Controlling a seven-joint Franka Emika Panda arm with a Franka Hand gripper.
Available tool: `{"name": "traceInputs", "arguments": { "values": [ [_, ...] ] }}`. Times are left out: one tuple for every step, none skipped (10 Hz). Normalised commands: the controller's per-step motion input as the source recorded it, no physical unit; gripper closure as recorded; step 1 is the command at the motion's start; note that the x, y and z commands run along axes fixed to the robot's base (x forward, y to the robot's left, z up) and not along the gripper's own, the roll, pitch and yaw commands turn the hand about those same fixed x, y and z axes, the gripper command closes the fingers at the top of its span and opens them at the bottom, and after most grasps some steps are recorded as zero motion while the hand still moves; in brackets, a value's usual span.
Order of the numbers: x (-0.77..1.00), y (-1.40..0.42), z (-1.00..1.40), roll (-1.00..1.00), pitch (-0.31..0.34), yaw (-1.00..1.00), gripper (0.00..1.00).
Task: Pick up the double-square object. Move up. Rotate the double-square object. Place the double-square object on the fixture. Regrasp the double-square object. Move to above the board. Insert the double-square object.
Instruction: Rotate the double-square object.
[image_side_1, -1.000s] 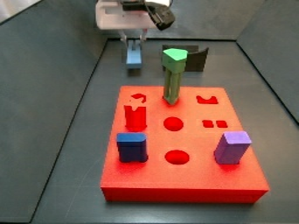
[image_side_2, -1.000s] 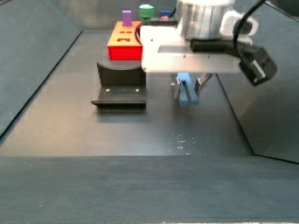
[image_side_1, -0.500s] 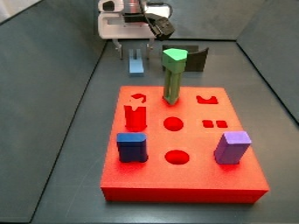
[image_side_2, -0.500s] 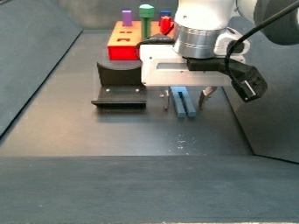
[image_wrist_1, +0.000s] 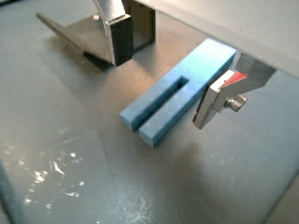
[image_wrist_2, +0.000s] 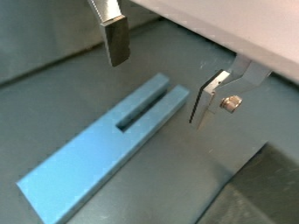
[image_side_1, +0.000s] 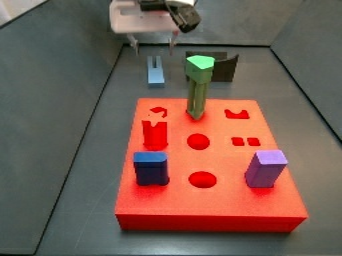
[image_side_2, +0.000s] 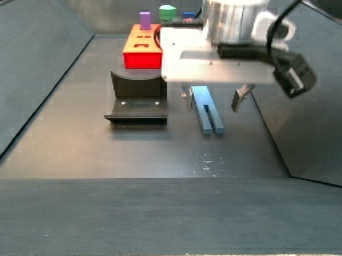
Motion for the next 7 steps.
{"name": "traceInputs", "arguments": {
  "values": [
    [-0.01, -0.01, 1.00, -0.08, 0.070, 0.01, 0.00],
    [-0.01, -0.01, 1.00, -0.10, 0.065, 0.01, 0.00],
    [-0.02, -0.01, 1.00, -0.12, 0.059, 0.00, 0.00],
    [-0.02, -0.01, 0.97, -0.13, 0.056, 0.00, 0.00],
    [-0.02, 0.00, 0.80, -0.15, 0.052, -0.01, 0.00],
    [0.00, 0.00, 0.00, 0.00, 0.000, 1.00, 0.00],
    [0.00, -0.01, -0.17, 0.00, 0.000, 1.00, 0.00]
  ]
}}
